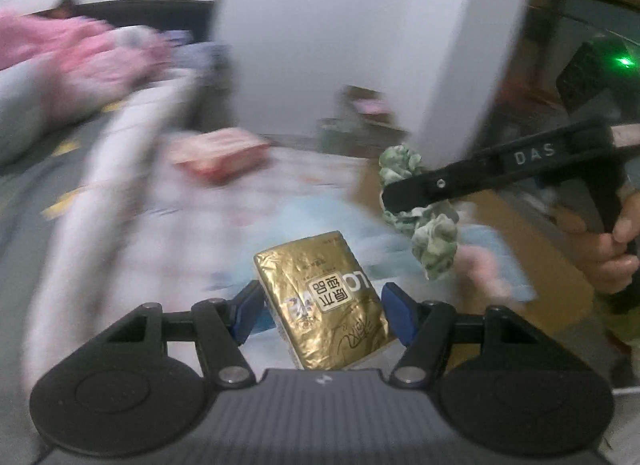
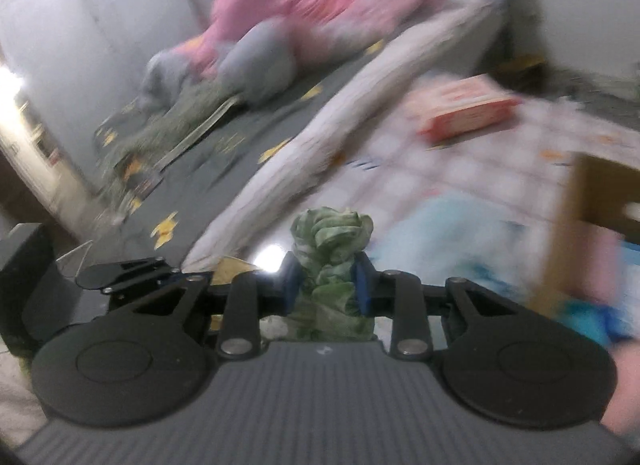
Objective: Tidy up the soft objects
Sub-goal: 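Lower the scrunchie into the box with the right tool while the left tool lowers the gold box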
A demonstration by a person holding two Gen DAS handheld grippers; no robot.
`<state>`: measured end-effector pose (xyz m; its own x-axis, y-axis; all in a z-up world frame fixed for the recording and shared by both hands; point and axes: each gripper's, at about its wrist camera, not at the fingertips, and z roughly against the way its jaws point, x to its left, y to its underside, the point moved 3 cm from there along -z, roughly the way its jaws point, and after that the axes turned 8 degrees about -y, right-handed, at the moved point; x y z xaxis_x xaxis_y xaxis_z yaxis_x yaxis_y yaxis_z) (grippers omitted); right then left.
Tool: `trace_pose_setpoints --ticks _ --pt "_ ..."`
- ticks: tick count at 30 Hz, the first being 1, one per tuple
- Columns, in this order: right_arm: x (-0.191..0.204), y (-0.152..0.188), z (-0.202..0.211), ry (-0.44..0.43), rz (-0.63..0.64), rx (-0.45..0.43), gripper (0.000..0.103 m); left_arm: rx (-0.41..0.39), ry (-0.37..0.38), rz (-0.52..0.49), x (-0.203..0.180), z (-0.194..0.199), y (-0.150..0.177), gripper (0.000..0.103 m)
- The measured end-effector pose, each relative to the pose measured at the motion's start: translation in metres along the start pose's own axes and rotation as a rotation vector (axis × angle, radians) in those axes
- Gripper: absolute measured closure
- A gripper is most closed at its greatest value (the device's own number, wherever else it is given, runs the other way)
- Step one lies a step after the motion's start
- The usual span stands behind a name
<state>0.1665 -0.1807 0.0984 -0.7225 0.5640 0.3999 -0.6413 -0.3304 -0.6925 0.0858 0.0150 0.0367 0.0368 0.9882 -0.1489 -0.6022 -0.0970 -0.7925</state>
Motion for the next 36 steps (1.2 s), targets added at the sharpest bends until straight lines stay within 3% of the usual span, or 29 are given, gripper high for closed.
trace_pose_setpoints --ticks 6,12,19,25,27,30,36 --pt "-0.049 0.042 0.115 0.173 -0.098 -0.135 0.073 0.052 0.220 -0.118 -0.097 -0.033 -0.025 0.037" --pt "-0.107 0.101 0.159 0.292 -0.217 -0.118 0.073 0.141 0.291 -0.168 -0.160 -0.071 -0.017 0.037" --pt "-0.162 0.138 0.140 0.373 -0.219 0.006 0.068 0.177 0.259 -0.176 -0.175 -0.095 -0.002 0.037" --pt "-0.189 0.146 0.091 0.335 -0.208 0.175 0.060 0.187 0.223 -0.173 -0.175 -0.102 -0.002 0.037" --pt "-0.195 0.149 0.083 0.330 -0.215 0.224 0.052 0.184 0.216 -0.174 -0.175 -0.100 -0.002 0.037" --pt "-0.199 0.147 0.090 0.310 -0.239 0.197 0.048 0.182 0.217 -0.174 -0.177 -0.100 -0.002 0.037" --pt "-0.216 0.139 0.113 0.253 -0.383 0.063 0.046 0.181 0.223 -0.199 -0.185 -0.102 -0.002 0.037"
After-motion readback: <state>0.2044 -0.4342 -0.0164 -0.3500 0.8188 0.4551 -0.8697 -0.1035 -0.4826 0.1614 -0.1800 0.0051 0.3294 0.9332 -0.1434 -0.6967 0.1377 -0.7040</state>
